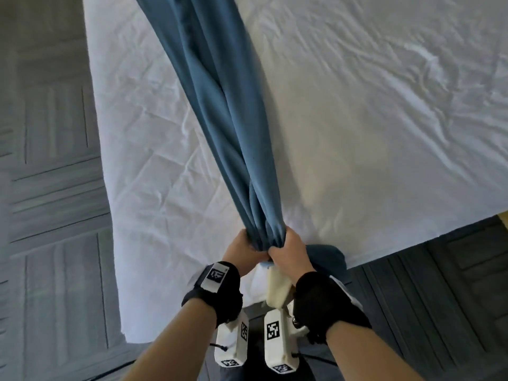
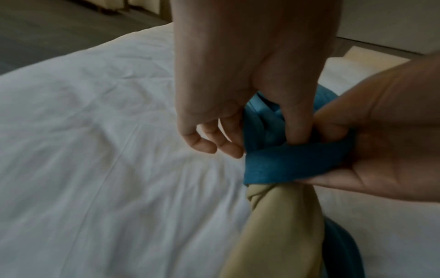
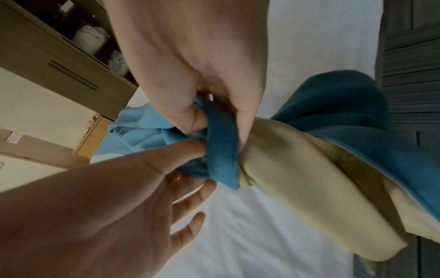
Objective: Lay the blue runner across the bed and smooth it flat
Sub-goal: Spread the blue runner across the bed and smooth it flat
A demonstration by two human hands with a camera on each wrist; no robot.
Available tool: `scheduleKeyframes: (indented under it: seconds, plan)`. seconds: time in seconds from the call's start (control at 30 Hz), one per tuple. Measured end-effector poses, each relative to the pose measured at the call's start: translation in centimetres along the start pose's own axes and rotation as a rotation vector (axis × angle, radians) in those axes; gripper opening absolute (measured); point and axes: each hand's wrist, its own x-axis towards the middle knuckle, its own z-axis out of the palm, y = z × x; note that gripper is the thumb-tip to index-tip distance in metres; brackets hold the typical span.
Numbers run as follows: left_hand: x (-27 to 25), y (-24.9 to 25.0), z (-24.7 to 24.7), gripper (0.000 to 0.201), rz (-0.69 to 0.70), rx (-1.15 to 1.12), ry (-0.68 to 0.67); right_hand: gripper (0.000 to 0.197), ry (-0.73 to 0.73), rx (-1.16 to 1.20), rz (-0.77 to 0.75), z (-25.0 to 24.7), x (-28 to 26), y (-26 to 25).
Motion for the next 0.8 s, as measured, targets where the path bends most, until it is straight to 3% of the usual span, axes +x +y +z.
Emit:
scheduleKeyframes:
  seconds: [0.1,0.27,0.4,0.53,0.6,0.7,0.8]
  plan:
    - [-0.5,-1.0,0.4,0.060,-0.026,-0.043,0.046,0.034,0.054,0.081,-0.038,-0.6,-0.4,0.7]
    - [-2.1,-1.3,0.9,0.027,0.061,-0.282,0.152,0.011,0.272,0.162,-0.026,-1.9,-0.7,2.7]
    - [-3.3,-2.0,1.7,0.021,0.125,-0.433,0.239,0.017,0.116,0.402,0.129,-2.0,-2.2,4.2]
    - [-4.1,-3.5,1.6,0.018,0.118,-0.410,0.390,0.016,0.053,0.538,0.134,-3.2,-2.8,5.1]
    - [-4.2,-4.6,1.0,0.010,0.122,-0.296,0.524,0.016,0.099,0.514,0.142,-4.4,-2.3,5.5]
    - [-4.5,-6.3,0.2,0.021,0.079,-0.177,0.676,0.022,0.210,0.412,0.149,-6.5,-1.2,6.5]
    - [-5.0,-6.5,1.3,0.025,0.050,-0.281,0.675,0.031,0.191,0.304,0.126,-8.1,-0.9,7.8]
